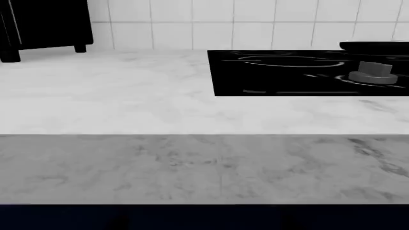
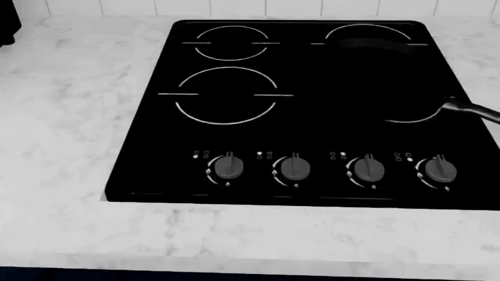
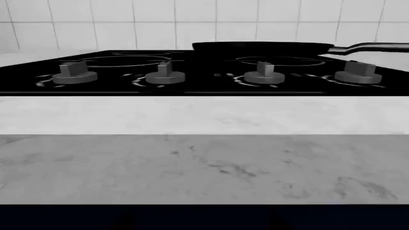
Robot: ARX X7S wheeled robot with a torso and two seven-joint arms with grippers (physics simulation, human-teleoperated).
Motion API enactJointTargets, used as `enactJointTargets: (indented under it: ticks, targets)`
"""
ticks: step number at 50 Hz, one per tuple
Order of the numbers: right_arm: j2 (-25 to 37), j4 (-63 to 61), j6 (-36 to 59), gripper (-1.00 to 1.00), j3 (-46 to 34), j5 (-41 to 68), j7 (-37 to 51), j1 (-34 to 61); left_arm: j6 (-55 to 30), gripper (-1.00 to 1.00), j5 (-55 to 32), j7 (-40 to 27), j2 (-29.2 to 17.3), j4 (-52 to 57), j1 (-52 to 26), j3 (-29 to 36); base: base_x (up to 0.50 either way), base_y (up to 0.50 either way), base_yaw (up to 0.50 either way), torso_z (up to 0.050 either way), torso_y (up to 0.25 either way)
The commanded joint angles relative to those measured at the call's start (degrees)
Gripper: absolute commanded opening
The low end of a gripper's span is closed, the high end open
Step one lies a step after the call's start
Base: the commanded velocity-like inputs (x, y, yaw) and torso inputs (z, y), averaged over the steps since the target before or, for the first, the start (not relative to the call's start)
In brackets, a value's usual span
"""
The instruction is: Pick the ginger from the plate and place it in the pan.
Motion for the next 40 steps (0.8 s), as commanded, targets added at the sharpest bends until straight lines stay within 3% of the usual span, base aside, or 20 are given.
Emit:
enactJointTargets:
  ticks: [1,21,40]
  targets:
    - [0.7,-0.1,0.1,1.00,-0.9,0.7,0.9,0.0,-0.3,1.00,-1.1,0.0,-1.1,0.4,0.1,1.1,0.00,0.00,0.00,0.000,0.000]
    - [3.6,-0.1,-2.6,1.00,-4.2,3.3,4.1,-0.5,0.2,1.00,-4.1,-3.9,-3.6,0.1,0.0,4.2,0.00,0.00,0.00,0.000,0.000]
    - [5.1,0.0,-2.8,1.00,-5.8,4.9,5.2,-0.8,0.4,1.00,-5.0,-5.5,-4.9,0.3,0.0,6.0,-0.49,0.00,0.00,0.000,0.000]
